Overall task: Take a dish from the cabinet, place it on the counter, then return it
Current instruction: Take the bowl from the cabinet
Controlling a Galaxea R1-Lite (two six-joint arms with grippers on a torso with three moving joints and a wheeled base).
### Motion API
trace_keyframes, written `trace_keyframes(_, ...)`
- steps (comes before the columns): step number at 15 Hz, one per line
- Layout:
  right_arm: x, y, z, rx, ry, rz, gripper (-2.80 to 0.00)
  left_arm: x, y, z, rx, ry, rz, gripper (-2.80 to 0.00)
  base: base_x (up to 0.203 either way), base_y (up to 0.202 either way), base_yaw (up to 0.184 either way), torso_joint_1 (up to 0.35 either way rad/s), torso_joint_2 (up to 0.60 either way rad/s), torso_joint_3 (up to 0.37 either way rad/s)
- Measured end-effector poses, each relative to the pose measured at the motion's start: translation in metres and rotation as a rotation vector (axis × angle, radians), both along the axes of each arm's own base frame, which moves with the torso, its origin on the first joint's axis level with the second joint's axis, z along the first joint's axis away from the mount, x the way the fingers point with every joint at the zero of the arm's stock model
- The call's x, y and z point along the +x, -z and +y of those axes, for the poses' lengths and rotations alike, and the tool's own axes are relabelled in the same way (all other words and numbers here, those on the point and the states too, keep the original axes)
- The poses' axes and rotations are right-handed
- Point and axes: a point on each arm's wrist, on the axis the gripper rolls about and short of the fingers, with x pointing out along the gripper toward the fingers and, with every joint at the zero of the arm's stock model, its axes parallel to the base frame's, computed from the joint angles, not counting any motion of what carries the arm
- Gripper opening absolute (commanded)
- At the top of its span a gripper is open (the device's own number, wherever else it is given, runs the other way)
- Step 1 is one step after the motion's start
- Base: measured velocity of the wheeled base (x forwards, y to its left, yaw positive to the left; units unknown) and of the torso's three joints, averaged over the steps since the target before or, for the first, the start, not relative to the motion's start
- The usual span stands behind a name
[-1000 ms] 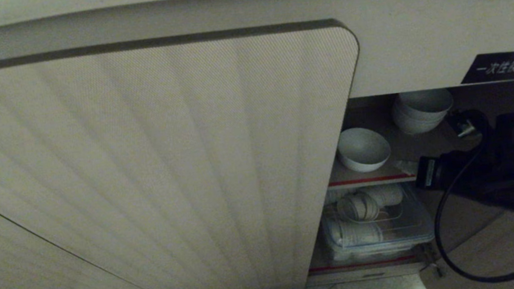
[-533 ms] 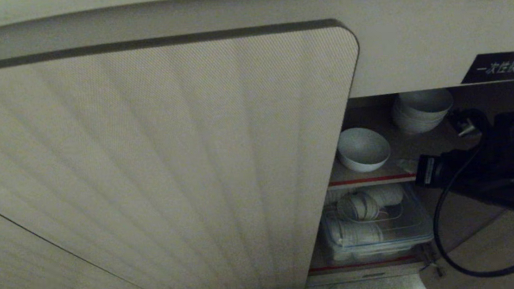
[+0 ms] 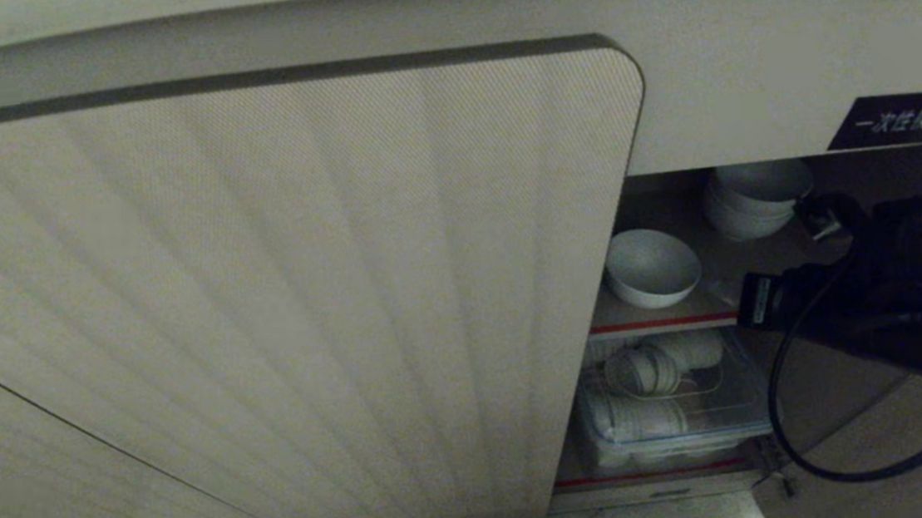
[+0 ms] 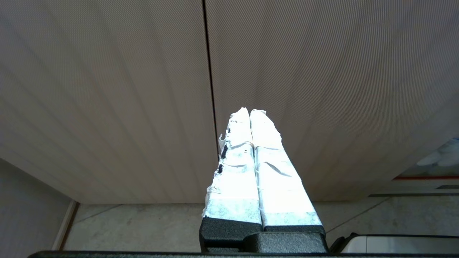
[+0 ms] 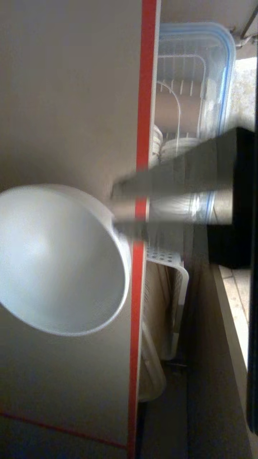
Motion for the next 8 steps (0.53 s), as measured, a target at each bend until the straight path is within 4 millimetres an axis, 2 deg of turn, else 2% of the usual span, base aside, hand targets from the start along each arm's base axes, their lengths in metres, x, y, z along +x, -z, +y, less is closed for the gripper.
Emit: trace_keyframes(8,0.0067,-0.0021,0.0007,0.021,0.033,-0.02,0.0,0.0,0.0,0.0,0.0,0.0,0.0,-2.8,0.0,0.0,0.0,0.0,0.0,0.0)
